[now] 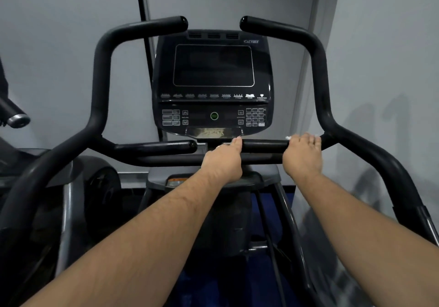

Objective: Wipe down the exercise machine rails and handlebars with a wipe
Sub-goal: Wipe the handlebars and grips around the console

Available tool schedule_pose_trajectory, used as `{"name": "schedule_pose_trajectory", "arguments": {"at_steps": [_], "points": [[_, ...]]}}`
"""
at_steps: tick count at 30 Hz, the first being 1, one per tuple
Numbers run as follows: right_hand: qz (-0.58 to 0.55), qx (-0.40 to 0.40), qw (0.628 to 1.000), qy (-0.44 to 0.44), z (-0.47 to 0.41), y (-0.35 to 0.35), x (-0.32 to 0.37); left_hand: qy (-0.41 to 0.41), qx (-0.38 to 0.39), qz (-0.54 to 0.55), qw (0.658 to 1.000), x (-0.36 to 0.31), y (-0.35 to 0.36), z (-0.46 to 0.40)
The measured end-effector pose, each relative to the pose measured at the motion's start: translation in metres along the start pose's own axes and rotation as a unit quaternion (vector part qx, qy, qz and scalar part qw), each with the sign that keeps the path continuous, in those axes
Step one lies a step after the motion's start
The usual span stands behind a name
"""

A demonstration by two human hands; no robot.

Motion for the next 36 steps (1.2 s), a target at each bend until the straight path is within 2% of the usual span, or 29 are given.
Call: {"name": "schedule_pose_trajectory", "arguments": {"at_steps": [3, 7, 11, 17, 21, 24, 26, 29, 32, 34, 36], "points": [[-0.041, 0.021, 0.999, 0.007, 0.005, -0.005, 0.021, -0.015, 0.013, 0.017, 1.0, -0.003, -0.003, 0.003], [-0.088, 0.009, 0.993, -0.082, 0.026, -0.016, 0.072, -0.04, 0.061, 0.057, 0.996, 0.002, -0.008, 0.005], [-0.137, 0.012, 0.984, -0.112, 0.039, -0.03, 0.106, -0.057, 0.087, -0.007, 0.995, 0.024, -0.015, 0.018], [-0.153, 0.057, 0.974, -0.158, 0.045, -0.048, 0.159, -0.093, -0.043, -0.107, 0.989, 0.078, -0.066, 0.05], [-0.291, 0.057, 0.945, -0.138, 0.051, -0.068, 0.199, -0.134, -0.097, -0.151, 0.975, 0.118, -0.094, 0.064], [-0.338, 0.049, 0.922, -0.181, 0.06, -0.076, 0.232, -0.182, -0.128, -0.221, 0.949, 0.149, -0.118, 0.072], [-0.313, 0.07, 0.919, -0.23, 0.068, -0.072, 0.253, -0.232, -0.115, -0.245, 0.934, 0.173, -0.13, 0.079], [-0.211, 0.11, 0.932, -0.273, 0.078, -0.055, 0.273, -0.303, -0.076, -0.224, 0.923, 0.208, -0.139, 0.089], [-0.16, 0.091, 0.941, -0.284, 0.086, -0.048, 0.282, -0.367, -0.03, -0.167, 0.915, 0.234, -0.141, 0.1], [-0.133, 0.079, 0.946, -0.286, 0.088, -0.046, 0.287, -0.384, 0.041, -0.136, 0.912, 0.246, -0.138, 0.103], [-0.116, 0.058, 0.947, -0.294, 0.087, -0.045, 0.292, -0.367, 0.101, -0.144, 0.913, 0.259, -0.13, 0.099]]}}
Point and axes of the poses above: each hand's wrist, its own z-axis away from the middle knuckle, its own y-axis out of the palm, x = y × z, the point moved 5 cm from there along -z, towards the middle knuckle, and after that the axes turned 1 degree about -x, right-handed, at the moved point
